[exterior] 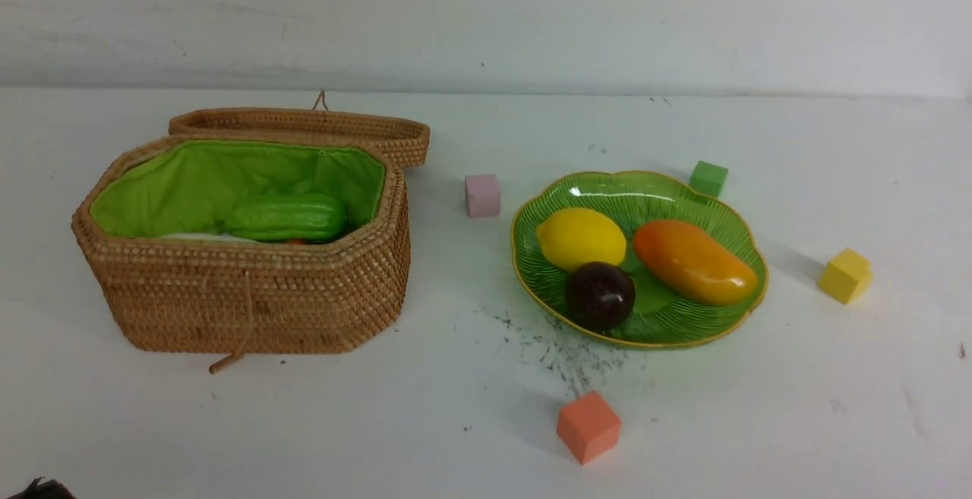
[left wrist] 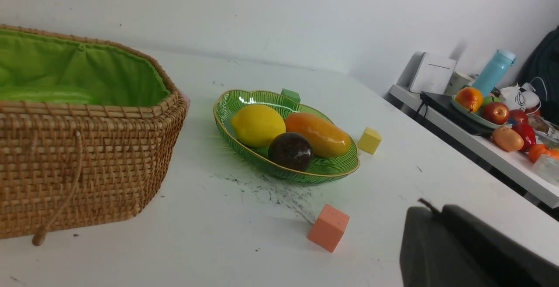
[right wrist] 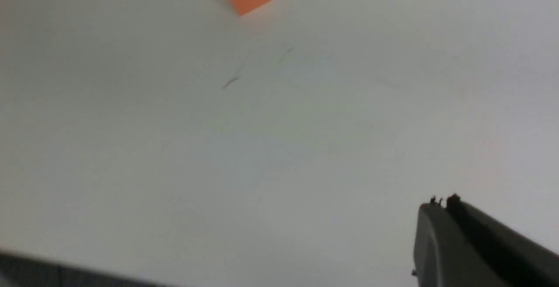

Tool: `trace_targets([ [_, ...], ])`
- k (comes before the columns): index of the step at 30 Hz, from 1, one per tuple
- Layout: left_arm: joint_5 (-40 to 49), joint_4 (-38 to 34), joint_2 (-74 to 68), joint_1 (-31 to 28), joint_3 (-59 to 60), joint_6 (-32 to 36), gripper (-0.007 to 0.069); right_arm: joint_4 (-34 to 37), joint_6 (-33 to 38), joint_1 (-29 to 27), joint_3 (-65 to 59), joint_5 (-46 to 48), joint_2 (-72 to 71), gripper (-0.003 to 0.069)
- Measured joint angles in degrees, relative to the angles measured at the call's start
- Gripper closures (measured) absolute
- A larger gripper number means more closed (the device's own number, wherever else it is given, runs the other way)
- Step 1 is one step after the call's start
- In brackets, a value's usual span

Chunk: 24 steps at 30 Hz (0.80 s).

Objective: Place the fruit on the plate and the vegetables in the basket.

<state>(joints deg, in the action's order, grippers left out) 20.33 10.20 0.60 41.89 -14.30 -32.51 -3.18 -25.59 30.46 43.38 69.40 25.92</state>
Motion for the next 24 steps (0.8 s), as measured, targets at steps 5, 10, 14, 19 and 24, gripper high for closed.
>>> trace_targets([
  [5, 0.0, -0.06, 0.0, 0.0, 0.0, 0.05, 0.0595, -0.23, 13.1, -16.98, -12.5, -22.5, -7.93, 0.0677],
  [10, 0.0, -0.06, 0.0, 0.0, 0.0, 0.05, 0.0589, 1.96, 17.86, -27.09, -33.21, -44.18, -17.81, 0.0677],
  [14, 0.0, -0.06, 0.0, 0.0, 0.0, 0.05, 0.0585, 2.39, 17.91, -28.25, -43.61, -48.74, -24.83, 0.0677],
  [19, 0.03, -0.06, 0.0, 0.0, 0.0, 0.18, 0.0585, 3.18, 17.07, -28.24, -44.49, -47.61, -26.49, 0.0677],
  [24, 0.03, -0.06, 0.0, 0.0, 0.0, 0.19, 0.0575, 3.18, 16.87, -28.24, -44.49, -47.49, -26.53, 0.0676],
])
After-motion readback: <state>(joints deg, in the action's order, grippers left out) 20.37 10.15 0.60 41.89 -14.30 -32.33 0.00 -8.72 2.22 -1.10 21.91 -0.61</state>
